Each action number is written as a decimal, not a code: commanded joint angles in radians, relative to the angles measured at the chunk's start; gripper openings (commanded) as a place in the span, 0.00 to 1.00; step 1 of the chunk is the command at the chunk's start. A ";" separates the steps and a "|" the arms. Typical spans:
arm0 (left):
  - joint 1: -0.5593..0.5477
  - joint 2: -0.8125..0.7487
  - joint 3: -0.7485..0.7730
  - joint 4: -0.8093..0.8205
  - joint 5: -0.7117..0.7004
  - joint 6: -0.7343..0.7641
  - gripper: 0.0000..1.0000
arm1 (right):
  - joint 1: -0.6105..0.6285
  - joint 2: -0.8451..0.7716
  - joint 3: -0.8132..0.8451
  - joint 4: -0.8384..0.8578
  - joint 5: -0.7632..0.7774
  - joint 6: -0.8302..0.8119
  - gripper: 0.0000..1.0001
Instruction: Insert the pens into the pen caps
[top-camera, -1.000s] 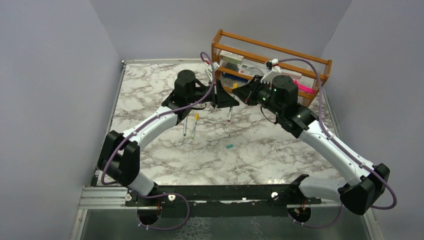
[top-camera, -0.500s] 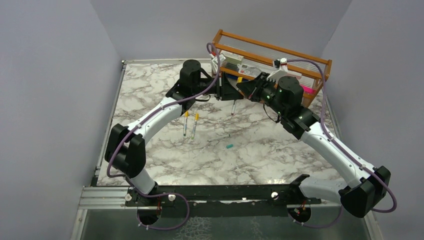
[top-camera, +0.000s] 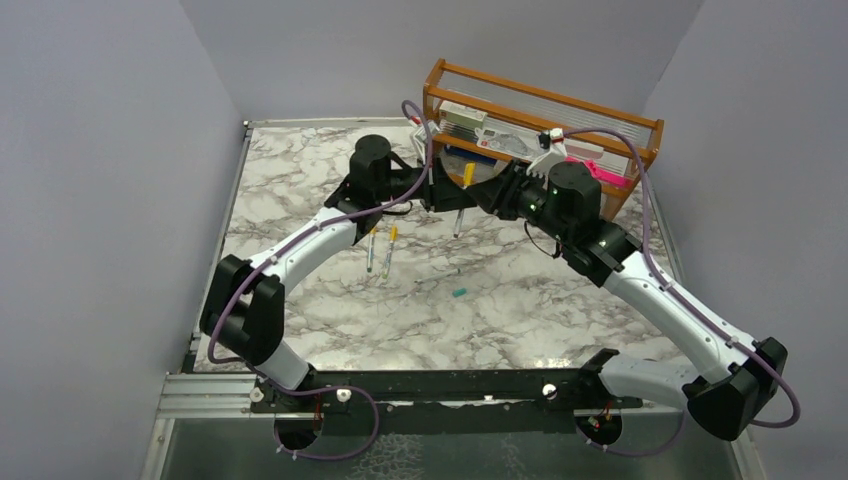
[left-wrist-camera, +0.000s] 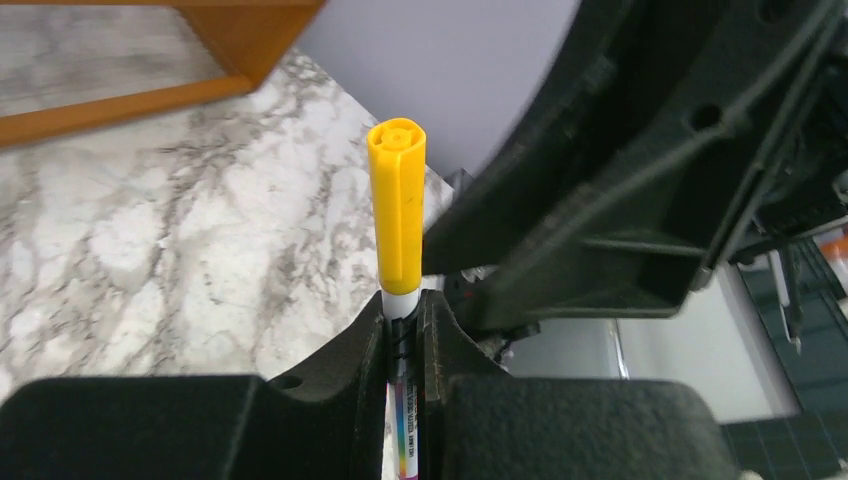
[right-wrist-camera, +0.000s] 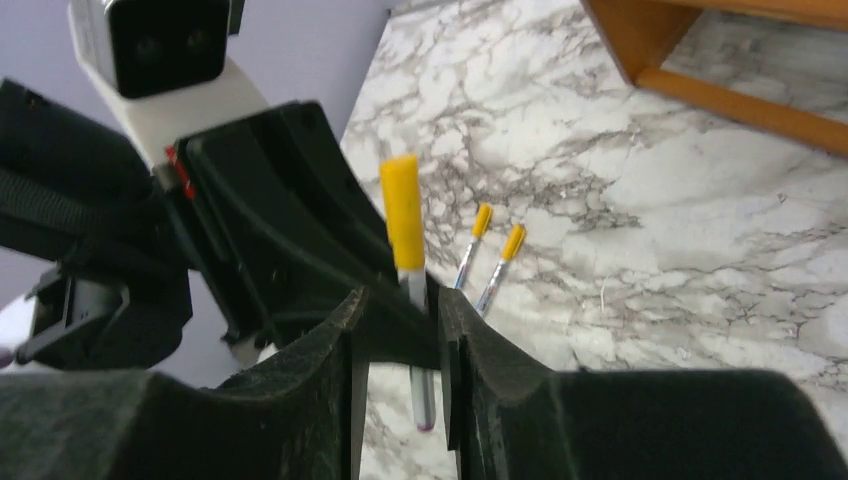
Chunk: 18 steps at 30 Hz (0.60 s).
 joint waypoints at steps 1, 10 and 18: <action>0.047 -0.075 -0.105 0.087 -0.078 0.085 0.00 | 0.031 -0.047 0.007 -0.106 -0.025 0.024 0.35; 0.080 -0.096 -0.145 -0.289 -0.286 0.319 0.00 | 0.030 -0.089 0.025 -0.174 0.112 0.010 0.44; 0.086 -0.011 -0.113 -0.638 -0.716 0.442 0.00 | 0.030 -0.099 -0.031 -0.191 0.095 0.028 0.43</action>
